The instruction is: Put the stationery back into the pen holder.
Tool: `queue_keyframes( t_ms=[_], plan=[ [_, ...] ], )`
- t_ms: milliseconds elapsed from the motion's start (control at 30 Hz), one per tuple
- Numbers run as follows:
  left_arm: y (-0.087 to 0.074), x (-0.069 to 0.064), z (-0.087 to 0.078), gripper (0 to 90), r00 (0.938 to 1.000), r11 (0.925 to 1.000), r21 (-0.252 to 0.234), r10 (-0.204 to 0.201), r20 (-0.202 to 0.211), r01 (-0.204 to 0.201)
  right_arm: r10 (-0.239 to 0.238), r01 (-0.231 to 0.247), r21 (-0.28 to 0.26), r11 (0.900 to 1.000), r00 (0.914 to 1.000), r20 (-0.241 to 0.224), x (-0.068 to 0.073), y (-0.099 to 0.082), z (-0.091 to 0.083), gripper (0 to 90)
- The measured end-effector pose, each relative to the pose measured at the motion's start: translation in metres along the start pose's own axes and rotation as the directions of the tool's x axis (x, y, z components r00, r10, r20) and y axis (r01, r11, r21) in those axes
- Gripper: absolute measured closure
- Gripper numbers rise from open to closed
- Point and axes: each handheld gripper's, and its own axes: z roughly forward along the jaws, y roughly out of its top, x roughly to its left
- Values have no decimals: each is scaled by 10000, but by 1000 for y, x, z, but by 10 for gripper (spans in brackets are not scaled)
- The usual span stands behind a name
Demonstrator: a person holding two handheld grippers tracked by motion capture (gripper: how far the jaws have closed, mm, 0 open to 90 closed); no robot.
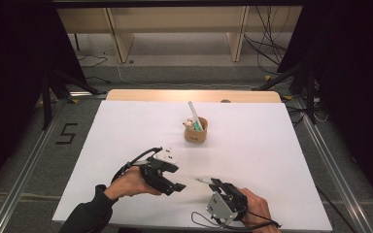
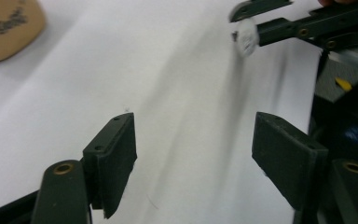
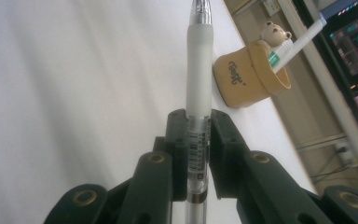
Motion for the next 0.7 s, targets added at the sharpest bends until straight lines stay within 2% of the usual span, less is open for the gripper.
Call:
queue_keyframes(
  t_ms=[33,67,133,267,367,433,533,567,633,700],
  plan=[
    [-3,1,0,294,9999,9998,-202,-92,-81,90,194,-196,-118,9997,9997,-173,-4,-1,0,797],
    [-7,3,0,293,9997,9992,-360,-170,-154,165,681,-687,-159,9975,9972,-318,-7,-1,1,797],
    [-13,6,1,289,9993,9984,-493,-271,-238,259,1387,-1411,-396,9892,9886,-581,-14,-3,3,797],
    [-24,11,1,281,9963,9912,-1120,-755,-413,705,2639,-2721,-718,9596,9586,-1067,-27,-7,5,797],
    [-31,14,-3,277,9923,9792,-1740,-1141,-477,1043,3411,-3554,-913,9302,9293,-1417,-38,-9,5,797],
    [-36,15,-6,271,9896,9702,-2115,-1327,-564,1180,3888,-4070,-994,9080,9070,-1620,-45,-11,6,797],
    [-44,17,-10,262,9857,9572,-2582,-1535,-691,1310,4575,-4815,-1082,8697,8689,-1891,-56,-13,9,796],
    [-47,17,-11,260,9838,9508,-2773,-1639,-731,1378,4805,-5079,-1097,8544,8526,-2054,-60,-14,11,796],
    [-52,19,-14,257,9793,9381,-3098,-1870,-776,1546,5305,-5637,-1060,8191,8148,-2337,-68,-16,14,796],
    [-58,20,-16,253,9734,9251,-3389,-2121,-863,1716,5839,-6243,-1050,7741,7681,-2628,-76,-18,18,796]
  ],
)
